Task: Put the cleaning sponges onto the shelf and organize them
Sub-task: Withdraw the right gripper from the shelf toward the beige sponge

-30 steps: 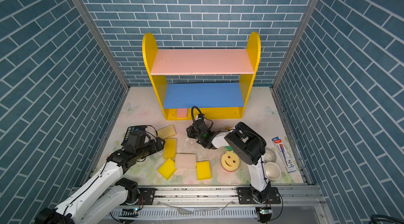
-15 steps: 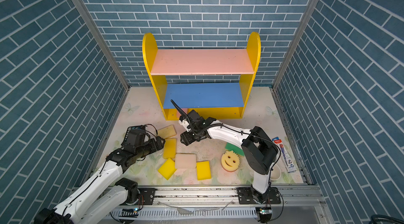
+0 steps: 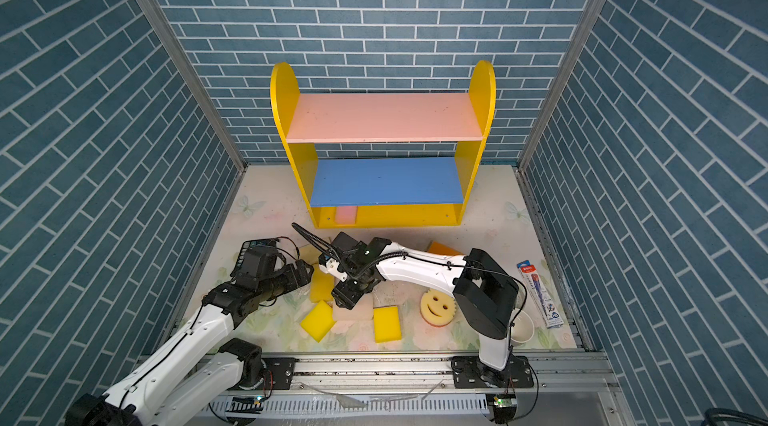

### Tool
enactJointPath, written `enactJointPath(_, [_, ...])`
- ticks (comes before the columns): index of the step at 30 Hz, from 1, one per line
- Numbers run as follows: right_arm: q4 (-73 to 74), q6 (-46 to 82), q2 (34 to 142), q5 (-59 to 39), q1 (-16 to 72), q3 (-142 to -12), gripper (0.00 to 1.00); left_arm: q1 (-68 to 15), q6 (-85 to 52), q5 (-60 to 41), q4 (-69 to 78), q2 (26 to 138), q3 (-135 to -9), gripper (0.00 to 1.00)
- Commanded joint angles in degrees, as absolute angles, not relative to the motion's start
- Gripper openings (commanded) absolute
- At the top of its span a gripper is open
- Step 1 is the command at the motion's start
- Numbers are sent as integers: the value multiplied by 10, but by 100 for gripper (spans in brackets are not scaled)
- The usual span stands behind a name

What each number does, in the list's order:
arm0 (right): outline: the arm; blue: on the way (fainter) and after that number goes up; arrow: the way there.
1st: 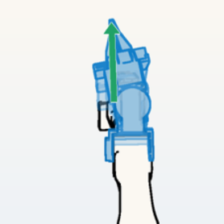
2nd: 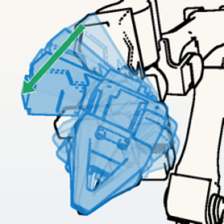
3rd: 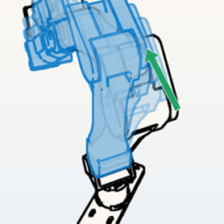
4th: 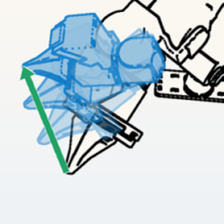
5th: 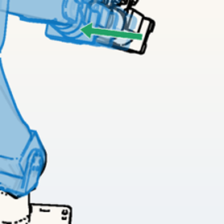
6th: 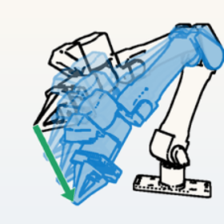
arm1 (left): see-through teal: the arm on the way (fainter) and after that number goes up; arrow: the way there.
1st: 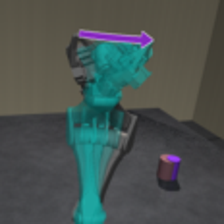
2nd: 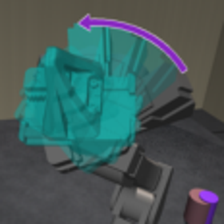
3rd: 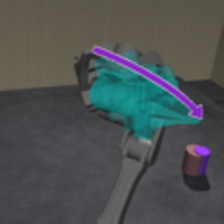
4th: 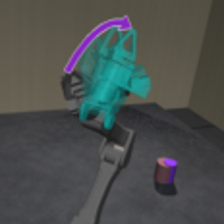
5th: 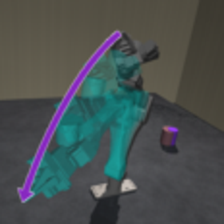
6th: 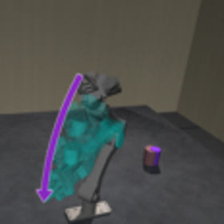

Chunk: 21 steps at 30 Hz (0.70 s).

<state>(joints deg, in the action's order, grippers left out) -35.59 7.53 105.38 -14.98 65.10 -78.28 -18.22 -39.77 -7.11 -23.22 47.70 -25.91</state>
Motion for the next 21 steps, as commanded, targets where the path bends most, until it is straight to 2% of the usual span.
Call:
enactJointPath(1, [-334, 64, 1093, -144, 655, -783, 64, -178, -401, -66, -232, 479, -267, 93])
enactJointPath(4, [-299, 68, 1110, -152, 655, -775, 62, -178, -404, -67, -226, 477, -258, 93])
enactJointPath(8, [-244, 86, 1117, -112, 655, -749, 52, -178, -415, -69, -217, 467, -246, 93])
enactJointPath(14, [-202, 104, 1106, -54, 649, -722, 30, -178, -409, -46, -222, 443, -238, 95])
enactJointPath(17, [-186, 117, 1106, -21, 644, -716, 14, -177, -403, -47, -224, 443, -240, 95])
enactJointPath(21, [-171, 135, 1104, -18, 628, -713, 0, -177, -395, -48, -234, 448, -252, 95])
